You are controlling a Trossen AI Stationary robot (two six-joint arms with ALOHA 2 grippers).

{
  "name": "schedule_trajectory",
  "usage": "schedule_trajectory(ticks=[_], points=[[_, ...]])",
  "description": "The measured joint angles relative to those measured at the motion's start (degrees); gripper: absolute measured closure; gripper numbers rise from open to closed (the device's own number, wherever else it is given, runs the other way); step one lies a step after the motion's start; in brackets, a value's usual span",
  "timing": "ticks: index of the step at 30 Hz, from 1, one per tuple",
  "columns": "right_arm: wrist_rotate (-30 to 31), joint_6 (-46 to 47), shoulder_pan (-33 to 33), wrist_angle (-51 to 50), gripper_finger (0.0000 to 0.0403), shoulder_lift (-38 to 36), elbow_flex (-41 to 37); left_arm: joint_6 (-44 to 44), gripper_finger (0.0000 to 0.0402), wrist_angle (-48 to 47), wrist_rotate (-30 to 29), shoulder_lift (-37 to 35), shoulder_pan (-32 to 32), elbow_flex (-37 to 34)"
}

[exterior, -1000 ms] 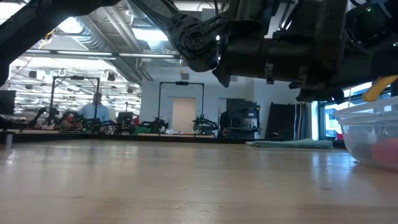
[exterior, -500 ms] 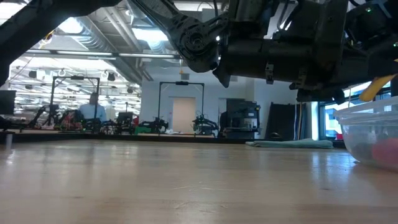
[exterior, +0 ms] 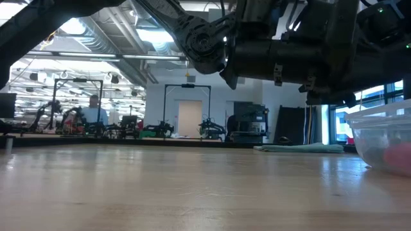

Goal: Pick and placing Produce into tupperware
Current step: Return to Home Position

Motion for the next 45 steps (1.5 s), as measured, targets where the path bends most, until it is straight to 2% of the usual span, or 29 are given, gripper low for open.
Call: schedule_trajectory(ticks=[3,7,10,13,19,22,26,31,35,40,45], points=[[0.0,0.0,0.0,0.0,0.0116,0.0,0.0,-1.2,0.0257,0.2,1.4,-1.2,1.3,0.0],[0.0,0.0,0.0,0.1,0.0116,0.0,0.0,-6.6,0.0245,-2.1,9.1,-7.2,5.6,0.0],[0.0,0.1,0.0,0.6,0.0116,0.0,0.0,-7.5,0.0243,-9.3,17.1,-13.1,9.6,0.1],[0.0,-0.5,0.0,1.7,0.0116,0.0,0.0,-2.5,0.0247,-20.7,18.4,-20.2,13.1,0.0],[0.0,-4.8,0.0,10.5,0.0116,0.0,0.0,9.8,0.0254,-41.9,5.0,-36.6,17.5,0.1],[0.0,-9.3,0.0,12.4,0.0116,0.0,2.1,14.3,0.0252,-50.7,1.8,-44.3,19.1,0.0],[0.1,-17.2,-1.6,12.6,0.0116,0.0,7.5,16.7,0.0245,-61.9,-2.1,-54.4,20.8,0.1],[0.2,-22.8,-6.5,12.2,0.0116,0.0,16.3,18.0,0.0241,-74.6,-13.4,-65.2,21.2,0.0],[0.3,-28.2,-10.8,5.3,0.0116,0.0,23.6,16.7,0.0245,-81.4,-18.6,-72.9,21.2,-0.3],[0.3,-29.6,-14.6,-3.0,0.0116,0.0,27.6,13.3,0.0252,-82.7,-21.2,-82.8,21.2,-8.1],[0.3,-29.5,-16.4,-7.5,0.0116,-1.2,26.2,10.1,0.0254,-81.7,-26.1,-95.1,21.2,-22.3]])
